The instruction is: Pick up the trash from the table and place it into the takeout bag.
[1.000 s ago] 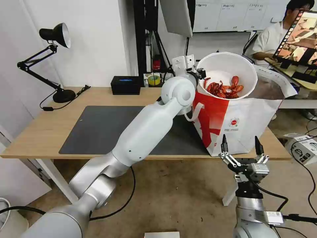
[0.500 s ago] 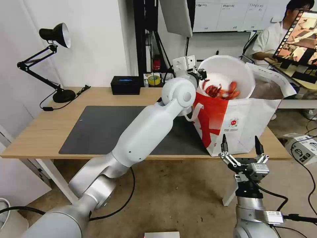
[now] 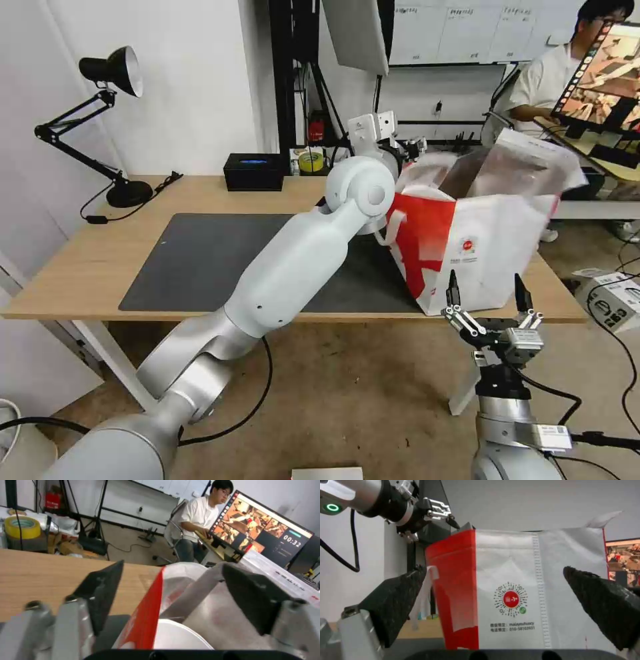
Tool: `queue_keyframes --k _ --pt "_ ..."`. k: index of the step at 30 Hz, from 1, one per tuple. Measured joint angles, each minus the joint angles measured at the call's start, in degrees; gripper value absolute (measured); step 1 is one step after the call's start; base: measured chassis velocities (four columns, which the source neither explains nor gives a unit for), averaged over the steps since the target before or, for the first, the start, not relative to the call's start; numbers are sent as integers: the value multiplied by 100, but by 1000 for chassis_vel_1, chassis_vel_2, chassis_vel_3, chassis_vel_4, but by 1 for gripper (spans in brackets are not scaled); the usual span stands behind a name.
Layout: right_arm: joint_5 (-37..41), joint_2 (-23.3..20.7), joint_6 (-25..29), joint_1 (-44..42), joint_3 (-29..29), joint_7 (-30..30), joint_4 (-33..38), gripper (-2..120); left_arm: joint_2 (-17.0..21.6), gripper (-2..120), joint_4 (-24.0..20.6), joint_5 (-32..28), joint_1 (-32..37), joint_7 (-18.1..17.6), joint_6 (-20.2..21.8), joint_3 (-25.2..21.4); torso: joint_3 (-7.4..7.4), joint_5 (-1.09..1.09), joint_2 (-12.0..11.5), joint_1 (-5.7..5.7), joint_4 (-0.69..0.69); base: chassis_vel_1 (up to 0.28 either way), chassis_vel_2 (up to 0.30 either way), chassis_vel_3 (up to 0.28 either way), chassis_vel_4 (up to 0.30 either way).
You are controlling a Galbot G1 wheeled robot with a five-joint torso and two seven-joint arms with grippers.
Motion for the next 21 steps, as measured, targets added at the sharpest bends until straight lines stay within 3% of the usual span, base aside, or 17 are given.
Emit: queue_keyframes --k 6,15,20,21 --pt "0 -1 0 7 2 0 0 100 82 99 -73 -6 -6 -2 11 0 0 0 0 0 0 0 0 0 0" --pt "-1 -5 -13 35 6 0 0 100 473 100 -359 -13 2 106 21 -50 0 -1 0 0 0 0 0 0 0" --pt "-2 -27 -15 39 28 -1 -1 100 798 100 -487 191 130 453 -120 -182 0 -2 0 0 0 0 0 0 0" --pt "-4 -46 -16 47 31 -1 -2 100 1013 100 -580 349 253 713 -286 -282 0 -1 0 0 0 0 0 0 0"
